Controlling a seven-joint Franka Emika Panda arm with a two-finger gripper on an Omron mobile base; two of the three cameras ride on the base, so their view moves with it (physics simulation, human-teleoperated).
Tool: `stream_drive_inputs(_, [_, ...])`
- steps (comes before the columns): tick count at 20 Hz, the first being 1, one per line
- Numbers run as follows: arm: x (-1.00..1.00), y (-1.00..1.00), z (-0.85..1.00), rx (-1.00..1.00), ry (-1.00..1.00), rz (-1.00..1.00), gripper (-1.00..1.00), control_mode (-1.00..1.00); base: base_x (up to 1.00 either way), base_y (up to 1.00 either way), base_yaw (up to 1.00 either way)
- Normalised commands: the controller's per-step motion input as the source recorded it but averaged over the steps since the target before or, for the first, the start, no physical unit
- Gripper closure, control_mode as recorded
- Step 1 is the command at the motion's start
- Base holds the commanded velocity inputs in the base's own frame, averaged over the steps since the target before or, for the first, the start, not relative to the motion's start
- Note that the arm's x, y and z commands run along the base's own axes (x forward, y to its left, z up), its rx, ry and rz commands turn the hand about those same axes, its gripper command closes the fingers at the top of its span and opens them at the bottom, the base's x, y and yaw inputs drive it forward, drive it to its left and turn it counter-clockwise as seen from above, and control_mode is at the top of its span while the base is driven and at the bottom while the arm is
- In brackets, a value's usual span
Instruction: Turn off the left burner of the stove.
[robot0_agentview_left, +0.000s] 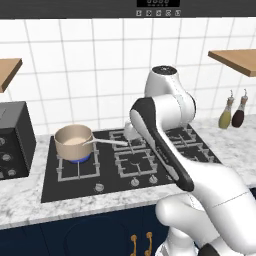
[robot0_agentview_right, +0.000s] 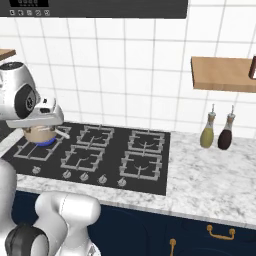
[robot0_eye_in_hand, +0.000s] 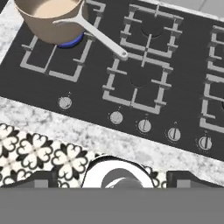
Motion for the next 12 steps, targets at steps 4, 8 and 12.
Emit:
stream_drive_inputs(4, [-0.53,0.92,-0.01,0.00,0.10,0.17,-1.00,-1.00,0.00,0.00,0.00])
stream_drive_inputs(8, [-0.38,0.60,0.00,0.00,0.05,0.10,-1.00,-1.00,0.00,0.00,0.00])
stream_drive_inputs(12, [-0.20,0.58,-0.02,0.00,0.09,0.11,-1.00,-1.00,0.00,0.00,0.00])
